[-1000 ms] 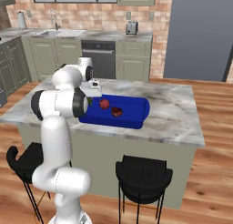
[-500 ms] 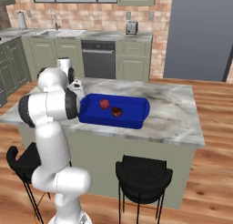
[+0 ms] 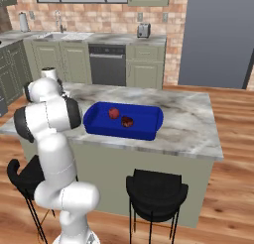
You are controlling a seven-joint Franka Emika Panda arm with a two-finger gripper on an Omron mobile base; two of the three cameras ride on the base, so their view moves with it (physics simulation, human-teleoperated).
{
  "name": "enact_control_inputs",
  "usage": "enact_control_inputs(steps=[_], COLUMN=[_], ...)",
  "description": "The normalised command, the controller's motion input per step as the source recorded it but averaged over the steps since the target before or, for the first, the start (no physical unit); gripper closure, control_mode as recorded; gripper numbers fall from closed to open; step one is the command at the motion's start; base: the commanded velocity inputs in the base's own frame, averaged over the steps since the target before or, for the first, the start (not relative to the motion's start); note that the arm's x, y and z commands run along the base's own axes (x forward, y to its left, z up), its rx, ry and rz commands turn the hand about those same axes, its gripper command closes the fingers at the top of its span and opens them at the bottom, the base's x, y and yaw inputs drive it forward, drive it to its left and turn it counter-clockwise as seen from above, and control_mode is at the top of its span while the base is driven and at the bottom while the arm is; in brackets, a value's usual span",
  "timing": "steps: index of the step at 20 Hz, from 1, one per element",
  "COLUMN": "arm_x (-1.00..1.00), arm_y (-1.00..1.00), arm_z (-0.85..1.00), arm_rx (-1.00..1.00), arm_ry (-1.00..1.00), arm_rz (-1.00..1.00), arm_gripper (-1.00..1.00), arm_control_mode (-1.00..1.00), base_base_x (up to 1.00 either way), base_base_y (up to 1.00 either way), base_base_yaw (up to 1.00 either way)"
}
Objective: Create a steak meal by picking up the steak and asparagus from the tray and placing them on the plate. Leave the pomegranate on the tray.
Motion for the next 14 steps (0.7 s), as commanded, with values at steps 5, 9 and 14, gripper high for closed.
enact_control_inputs(steps=[5, 9, 14], arm_x=[0.22, 0.30, 0.40], arm_y=[0.64, 0.62, 0.48], arm_z=[-0.06, -0.15, -0.26], arm_rx=[0.00, -0.01, -0.01], arm_ry=[0.00, 0.00, 0.00], arm_rz=[0.00, 0.00, 0.00], arm_gripper=[1.00, 1.00, 1.00], arm_control_mode=[-1.00, -1.00, -1.00], base_base_x=[0.00, 0.00, 0.00], base_base_y=[0.00, 0.00, 0.00], base_base_yaw=[0.00, 0.00, 0.00])
